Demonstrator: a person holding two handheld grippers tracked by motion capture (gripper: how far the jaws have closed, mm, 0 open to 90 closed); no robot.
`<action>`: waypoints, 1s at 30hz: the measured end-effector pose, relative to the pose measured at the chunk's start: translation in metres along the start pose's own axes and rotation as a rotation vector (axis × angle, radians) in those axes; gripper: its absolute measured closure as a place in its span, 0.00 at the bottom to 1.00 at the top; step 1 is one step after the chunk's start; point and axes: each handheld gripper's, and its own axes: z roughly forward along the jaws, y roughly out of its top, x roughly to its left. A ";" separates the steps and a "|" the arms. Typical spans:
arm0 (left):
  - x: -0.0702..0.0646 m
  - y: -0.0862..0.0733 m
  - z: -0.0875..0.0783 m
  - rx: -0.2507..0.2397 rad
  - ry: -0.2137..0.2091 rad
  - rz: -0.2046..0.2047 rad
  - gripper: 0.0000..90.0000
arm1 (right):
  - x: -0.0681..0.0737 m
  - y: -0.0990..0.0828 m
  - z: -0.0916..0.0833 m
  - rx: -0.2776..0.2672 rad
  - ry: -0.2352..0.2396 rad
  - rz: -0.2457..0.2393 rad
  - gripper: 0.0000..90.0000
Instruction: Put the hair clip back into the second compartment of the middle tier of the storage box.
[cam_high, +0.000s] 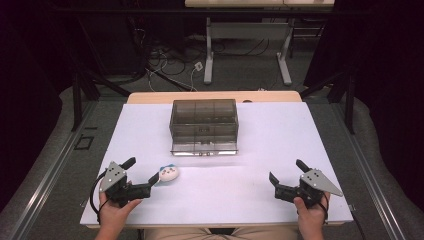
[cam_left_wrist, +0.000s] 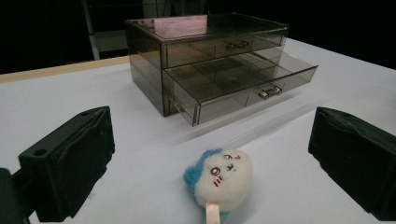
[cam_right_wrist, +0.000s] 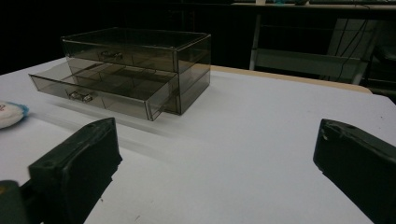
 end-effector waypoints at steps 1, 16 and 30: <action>0.000 0.000 0.000 0.000 -0.004 -0.005 0.01 | 0.001 -0.001 -0.002 0.003 -0.006 0.008 0.06; -0.003 -0.004 0.004 0.034 0.000 -0.004 0.01 | 0.010 -0.012 0.005 0.049 -0.004 -0.054 0.16; -0.003 0.001 0.018 0.103 -0.005 -0.021 0.01 | 0.008 -0.014 0.006 0.060 -0.006 -0.059 0.16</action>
